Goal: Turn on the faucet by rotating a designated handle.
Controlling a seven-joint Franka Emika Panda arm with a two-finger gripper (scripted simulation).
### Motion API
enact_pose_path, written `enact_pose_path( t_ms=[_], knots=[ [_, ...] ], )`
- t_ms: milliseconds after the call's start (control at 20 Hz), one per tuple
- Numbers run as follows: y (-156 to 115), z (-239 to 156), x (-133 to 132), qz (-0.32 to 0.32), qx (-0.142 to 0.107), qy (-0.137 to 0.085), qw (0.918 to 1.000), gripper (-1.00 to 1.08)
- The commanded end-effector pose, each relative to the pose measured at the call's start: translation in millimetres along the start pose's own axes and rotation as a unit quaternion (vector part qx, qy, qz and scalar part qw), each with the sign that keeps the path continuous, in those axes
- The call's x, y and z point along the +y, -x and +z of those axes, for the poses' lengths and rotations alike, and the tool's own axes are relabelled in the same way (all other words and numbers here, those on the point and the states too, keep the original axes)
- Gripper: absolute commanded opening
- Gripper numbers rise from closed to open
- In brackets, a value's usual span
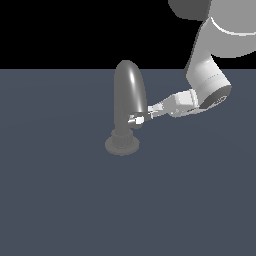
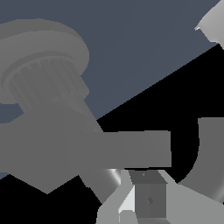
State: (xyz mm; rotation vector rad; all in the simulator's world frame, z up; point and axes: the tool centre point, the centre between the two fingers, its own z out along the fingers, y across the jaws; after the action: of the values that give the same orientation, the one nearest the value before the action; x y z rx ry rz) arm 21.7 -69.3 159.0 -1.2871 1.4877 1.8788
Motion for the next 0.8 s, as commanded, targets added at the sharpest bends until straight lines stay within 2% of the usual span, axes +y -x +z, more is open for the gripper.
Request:
enact_pose_path(
  t_ms=[0,300,350,400,750],
  knots=[
    [-9,0,3,0.000,0.000,0.000,1.0000,-1.00],
    [-31,0,9,0.000,0.000,0.000,1.0000,-1.00],
    [-31,0,9,0.000,0.000,0.000,1.0000,-1.00],
    [-9,0,9,-0.016,0.006,-0.002,0.9998,-1.00],
    [-52,0,-7,-0.007,0.003,-0.001,1.0000,-1.00]
  ],
)
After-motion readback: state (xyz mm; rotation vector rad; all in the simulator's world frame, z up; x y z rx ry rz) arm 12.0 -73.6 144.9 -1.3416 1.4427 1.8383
